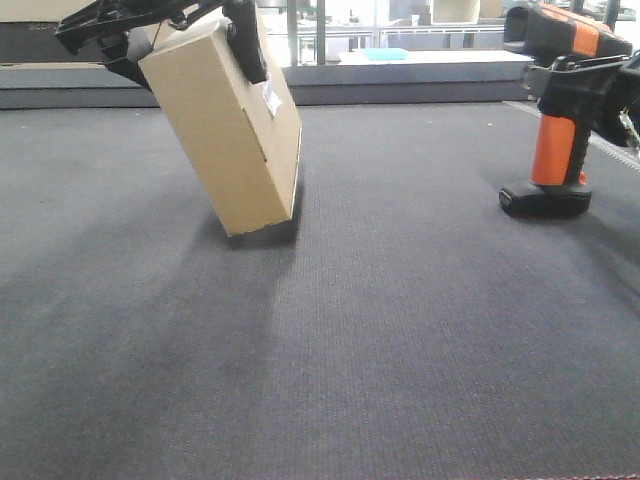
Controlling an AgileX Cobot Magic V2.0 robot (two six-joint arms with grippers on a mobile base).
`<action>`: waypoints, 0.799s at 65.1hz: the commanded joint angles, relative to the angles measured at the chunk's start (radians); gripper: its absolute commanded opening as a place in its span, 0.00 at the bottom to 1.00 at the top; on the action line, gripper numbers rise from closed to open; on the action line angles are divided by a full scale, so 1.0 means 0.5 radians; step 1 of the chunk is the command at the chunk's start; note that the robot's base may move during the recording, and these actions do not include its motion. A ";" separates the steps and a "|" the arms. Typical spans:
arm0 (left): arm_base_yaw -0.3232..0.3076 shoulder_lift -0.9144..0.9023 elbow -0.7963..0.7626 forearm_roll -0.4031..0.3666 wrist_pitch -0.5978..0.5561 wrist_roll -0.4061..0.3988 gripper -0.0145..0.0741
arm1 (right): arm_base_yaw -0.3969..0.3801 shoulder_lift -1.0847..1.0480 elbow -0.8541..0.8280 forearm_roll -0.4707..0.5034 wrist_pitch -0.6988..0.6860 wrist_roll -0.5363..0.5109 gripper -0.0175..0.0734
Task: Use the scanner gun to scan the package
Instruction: 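Lower the scanner gun onto the table and open the right gripper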
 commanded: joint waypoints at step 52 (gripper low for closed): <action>-0.014 -0.007 -0.015 0.011 -0.037 0.000 0.32 | -0.001 -0.231 0.284 -0.073 -0.054 -0.107 0.66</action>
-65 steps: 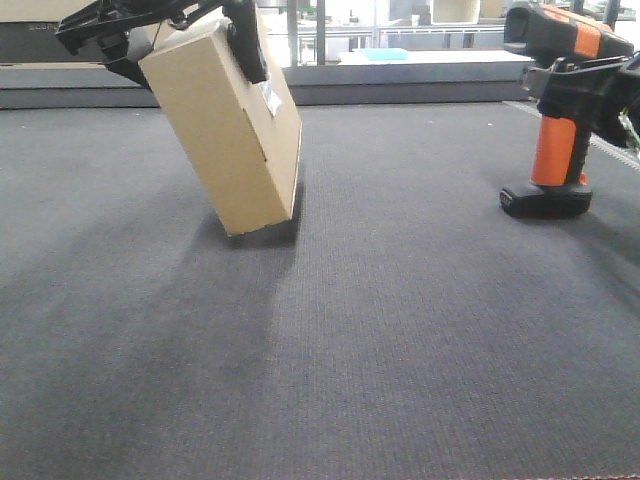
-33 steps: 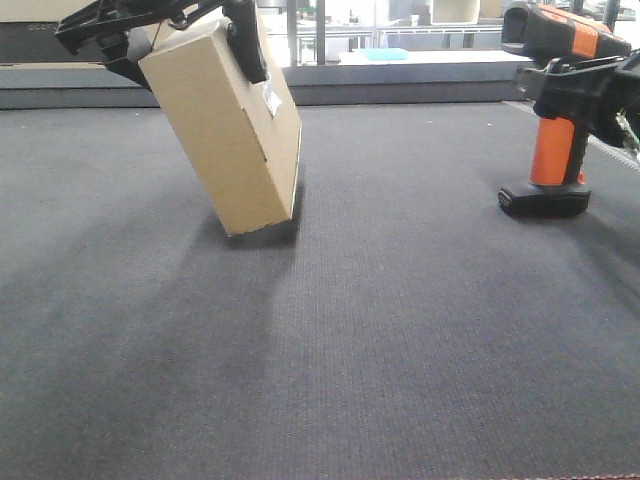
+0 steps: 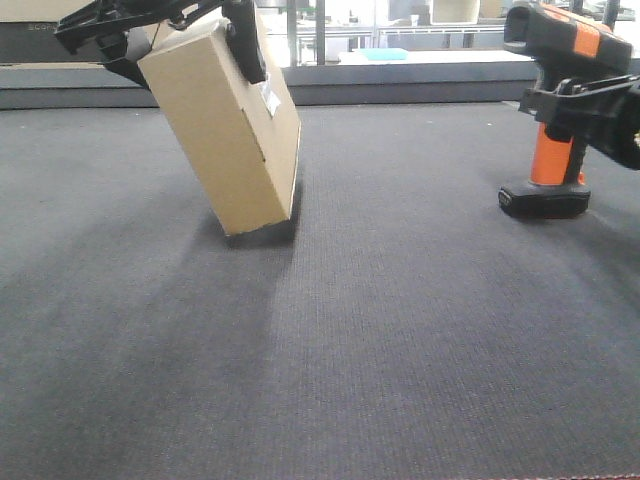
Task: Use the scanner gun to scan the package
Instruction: 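Lower the scanner gun onto the table and open the right gripper, then set the box back down flat with the left gripper and release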
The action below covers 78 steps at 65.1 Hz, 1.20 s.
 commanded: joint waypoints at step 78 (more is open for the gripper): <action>0.521 -0.285 -0.015 0.222 0.453 0.647 0.32 | -0.088 -2.409 0.385 0.038 1.995 -0.236 0.01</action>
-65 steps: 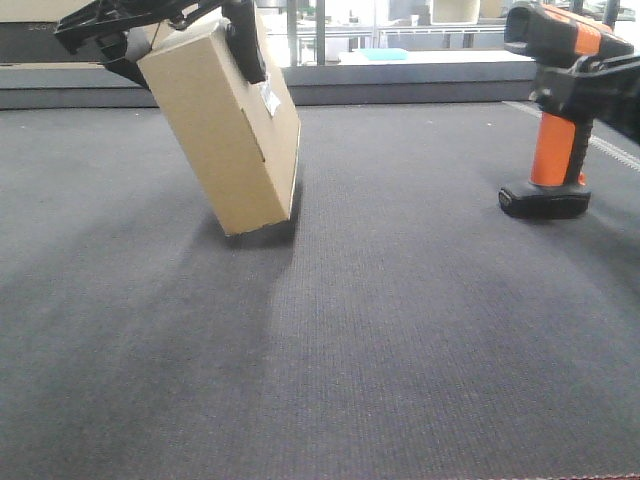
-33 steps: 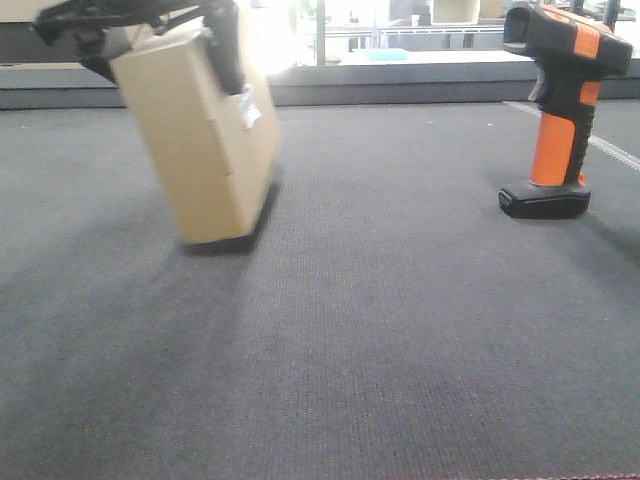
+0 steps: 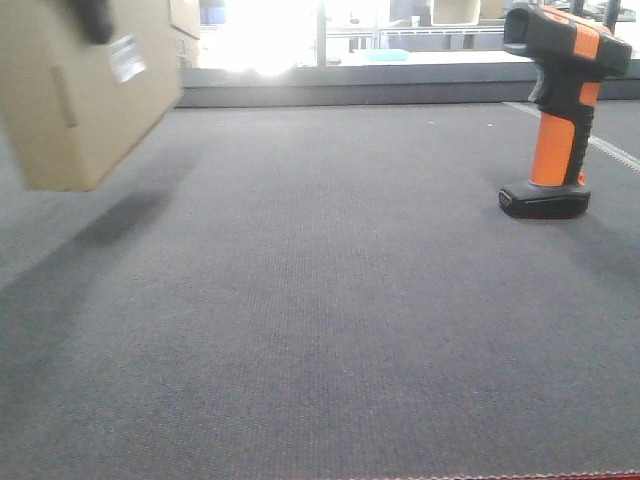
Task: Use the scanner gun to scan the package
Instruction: 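Set the box back down flat with the left gripper and release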
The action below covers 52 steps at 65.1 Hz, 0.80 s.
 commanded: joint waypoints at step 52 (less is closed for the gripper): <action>0.381 -0.109 0.431 -0.216 -0.138 0.300 0.32 | -0.010 -0.064 0.004 0.015 0.166 -0.017 0.01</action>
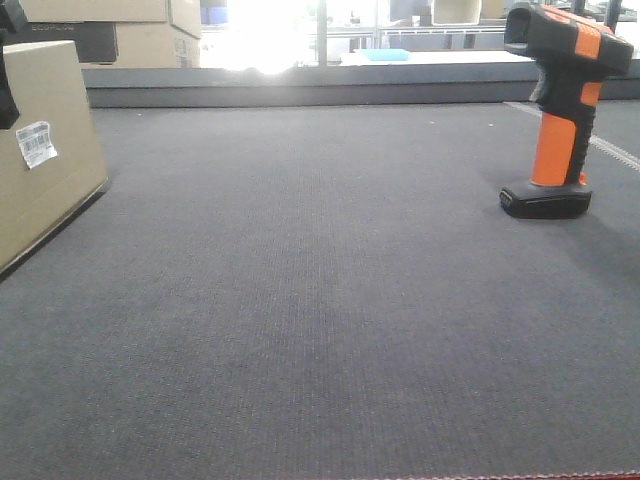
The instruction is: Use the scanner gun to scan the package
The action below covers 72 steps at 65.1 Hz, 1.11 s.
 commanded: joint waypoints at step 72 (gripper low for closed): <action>0.004 -0.149 -0.118 0.132 -0.081 0.009 0.71 | -0.010 -0.011 -0.002 0.010 -0.089 -0.017 0.01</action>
